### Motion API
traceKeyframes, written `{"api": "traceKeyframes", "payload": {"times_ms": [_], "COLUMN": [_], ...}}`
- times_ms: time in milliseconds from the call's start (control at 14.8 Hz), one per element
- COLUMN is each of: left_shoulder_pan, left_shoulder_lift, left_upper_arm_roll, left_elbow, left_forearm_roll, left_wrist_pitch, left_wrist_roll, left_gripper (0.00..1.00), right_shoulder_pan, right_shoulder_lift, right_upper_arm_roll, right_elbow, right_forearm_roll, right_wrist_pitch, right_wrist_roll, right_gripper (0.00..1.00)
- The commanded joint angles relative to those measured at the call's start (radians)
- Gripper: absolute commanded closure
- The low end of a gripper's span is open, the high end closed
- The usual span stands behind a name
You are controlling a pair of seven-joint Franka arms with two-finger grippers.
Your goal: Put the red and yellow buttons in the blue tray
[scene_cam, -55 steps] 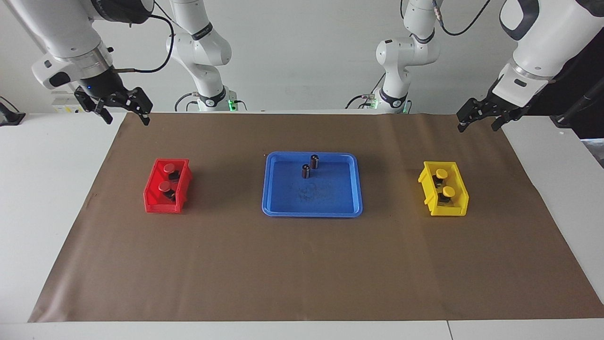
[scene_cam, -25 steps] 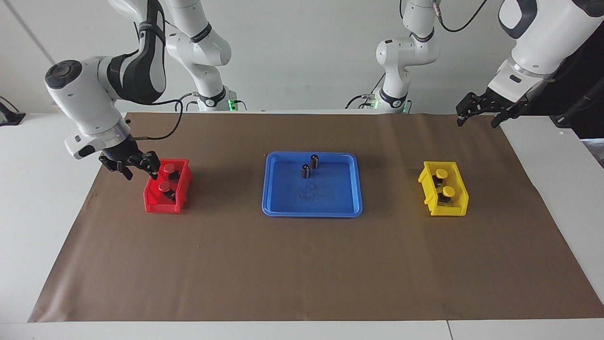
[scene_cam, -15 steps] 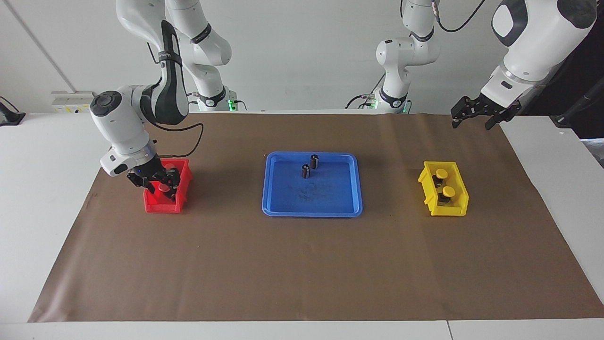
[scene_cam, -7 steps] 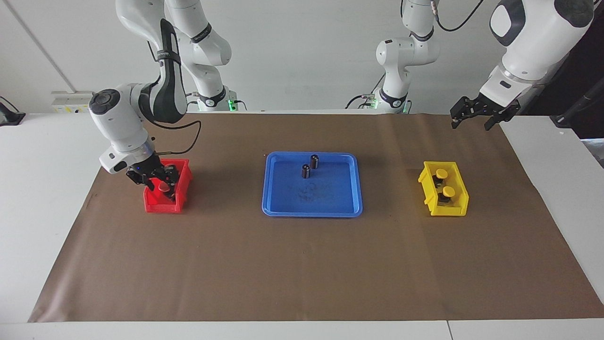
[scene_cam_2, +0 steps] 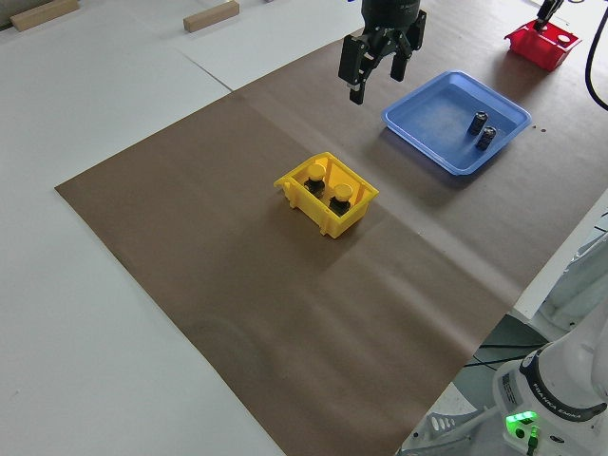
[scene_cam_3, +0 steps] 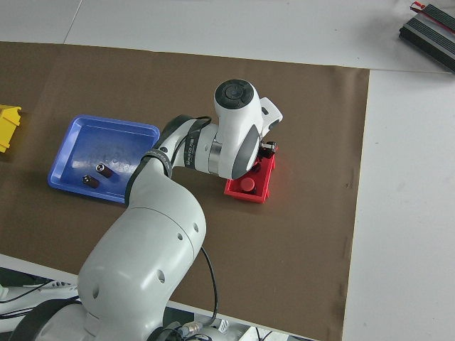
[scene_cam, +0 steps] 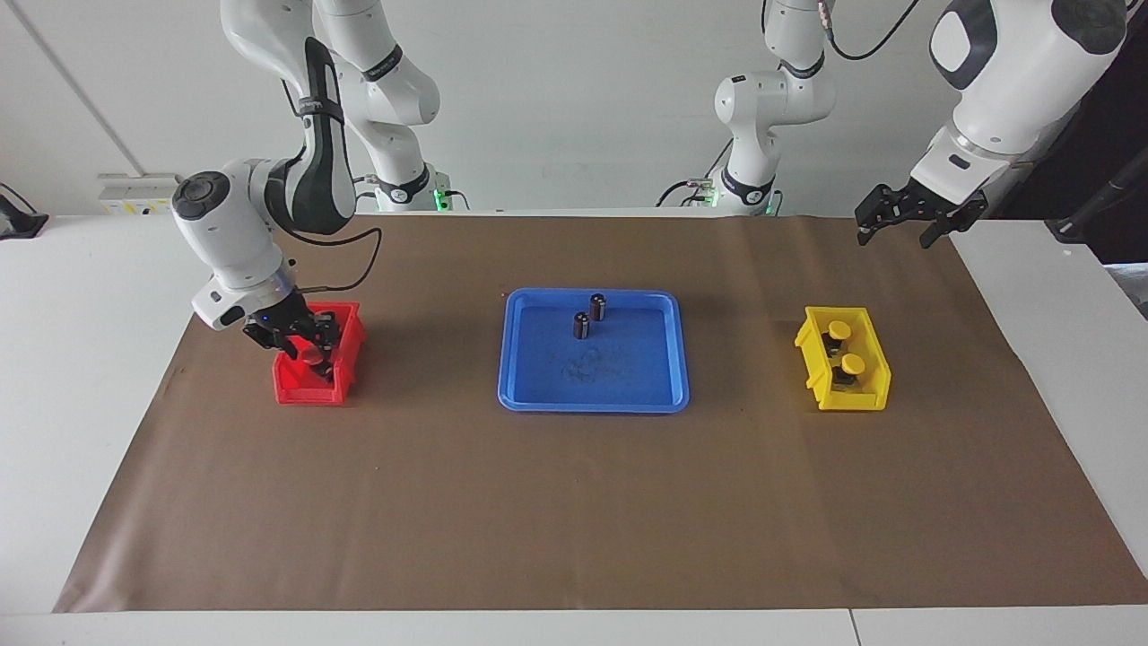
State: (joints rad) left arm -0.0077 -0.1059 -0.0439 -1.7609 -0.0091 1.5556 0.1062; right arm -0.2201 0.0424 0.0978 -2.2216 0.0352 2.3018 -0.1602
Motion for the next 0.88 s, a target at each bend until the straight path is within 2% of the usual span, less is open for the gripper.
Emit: {"api": "traceKeyframes", "payload": {"times_ms": [0, 406, 542, 677, 812], "left_shoulder_pan": [0.003, 0.005, 0.005, 0.005, 0.017], "left_shoulder_lift": [-0.037, -0.044, -0.052, -0.055, -0.038], "left_upper_arm_roll": [0.004, 0.004, 0.004, 0.004, 0.004], "left_elbow": [-0.046, -0.068, -0.078, -0.092, -0.104], "left_forearm_roll": [-0.012, -0.012, -0.012, -0.012, -0.012], "left_wrist_pitch": [0.031, 0.049, 0.061, 0.081, 0.145], "left_wrist_roll": [0.015, 0.015, 0.012, 0.007, 0.007], "left_gripper": [0.0, 0.0, 0.0, 0.0, 0.01], "right_shoulder_pan": [-0.018, -0.038, -0.044, -0.035, -0.022], "right_shoulder_lift": [-0.036, -0.044, -0.044, -0.044, -0.029], "right_upper_arm_roll": [0.008, 0.008, 0.008, 0.01, 0.008], "right_elbow": [-0.046, -0.078, -0.081, -0.073, -0.003], "right_forearm_roll": [0.022, 0.022, 0.022, 0.022, 0.006], "right_wrist_pitch": [0.034, 0.065, 0.071, 0.061, -0.009], "right_wrist_roll": [-0.036, -0.071, -0.078, -0.078, -0.074], "right_gripper": [0.44, 0.55, 0.65, 0.82, 0.87]}}
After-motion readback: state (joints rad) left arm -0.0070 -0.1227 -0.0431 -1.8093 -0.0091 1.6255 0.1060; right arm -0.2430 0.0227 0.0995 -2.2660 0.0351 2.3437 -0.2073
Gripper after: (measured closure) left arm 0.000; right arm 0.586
